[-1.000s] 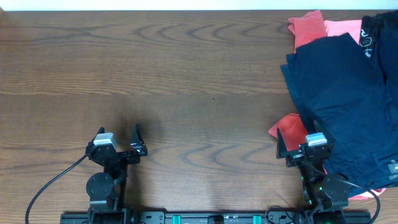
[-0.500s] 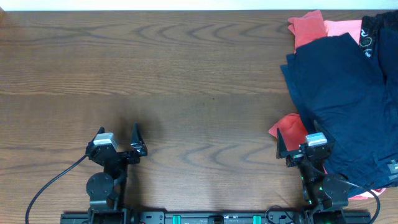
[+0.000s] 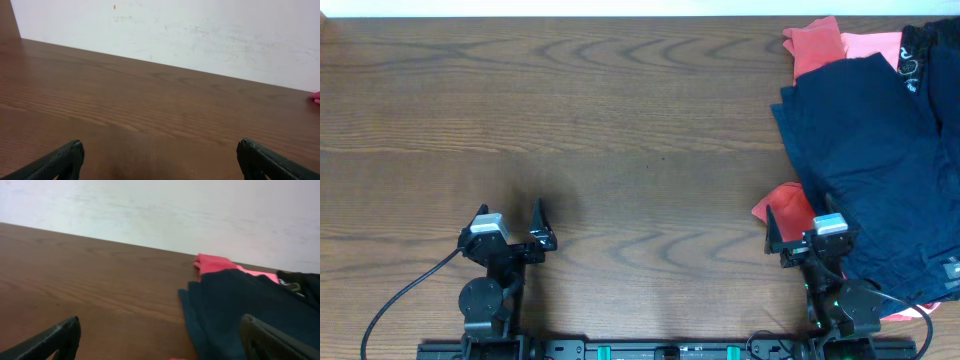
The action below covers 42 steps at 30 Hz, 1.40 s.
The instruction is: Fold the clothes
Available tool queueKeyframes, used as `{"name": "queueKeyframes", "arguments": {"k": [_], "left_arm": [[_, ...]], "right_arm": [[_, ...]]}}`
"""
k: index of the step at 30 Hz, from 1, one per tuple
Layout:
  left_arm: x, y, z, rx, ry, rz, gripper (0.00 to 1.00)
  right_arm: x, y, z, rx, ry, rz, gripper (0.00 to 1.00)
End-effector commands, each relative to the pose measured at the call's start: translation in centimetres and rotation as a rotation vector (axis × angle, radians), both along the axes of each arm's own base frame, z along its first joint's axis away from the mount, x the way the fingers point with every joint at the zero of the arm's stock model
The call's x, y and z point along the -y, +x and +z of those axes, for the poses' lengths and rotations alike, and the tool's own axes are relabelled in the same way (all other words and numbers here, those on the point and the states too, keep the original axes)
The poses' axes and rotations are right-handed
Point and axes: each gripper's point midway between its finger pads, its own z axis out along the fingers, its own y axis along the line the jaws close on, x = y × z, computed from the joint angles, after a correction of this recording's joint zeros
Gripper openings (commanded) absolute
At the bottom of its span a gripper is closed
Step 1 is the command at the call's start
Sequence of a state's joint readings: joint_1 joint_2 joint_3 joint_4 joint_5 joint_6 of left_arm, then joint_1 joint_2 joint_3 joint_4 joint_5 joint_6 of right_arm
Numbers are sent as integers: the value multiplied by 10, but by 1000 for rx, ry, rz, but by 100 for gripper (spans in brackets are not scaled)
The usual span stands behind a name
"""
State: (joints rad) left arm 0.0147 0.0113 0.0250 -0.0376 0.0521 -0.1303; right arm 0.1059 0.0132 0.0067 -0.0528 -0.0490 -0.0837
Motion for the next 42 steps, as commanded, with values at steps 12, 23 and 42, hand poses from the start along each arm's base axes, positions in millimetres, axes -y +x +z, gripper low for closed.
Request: {"name": "queueKeyframes", "arguments": {"k": [12, 23, 42], "left_arm": [[-1, 6, 35, -232, -5, 9, 98], [-1, 20, 33, -710, -9, 9, 98], [-1, 27, -5, -872, -10, 10, 98]], "right_arm": [[30, 20, 46, -183, -29, -183, 99], [66, 81, 13, -840, -82, -299, 99], [112, 121, -138, -1175, -181, -520, 47]]}}
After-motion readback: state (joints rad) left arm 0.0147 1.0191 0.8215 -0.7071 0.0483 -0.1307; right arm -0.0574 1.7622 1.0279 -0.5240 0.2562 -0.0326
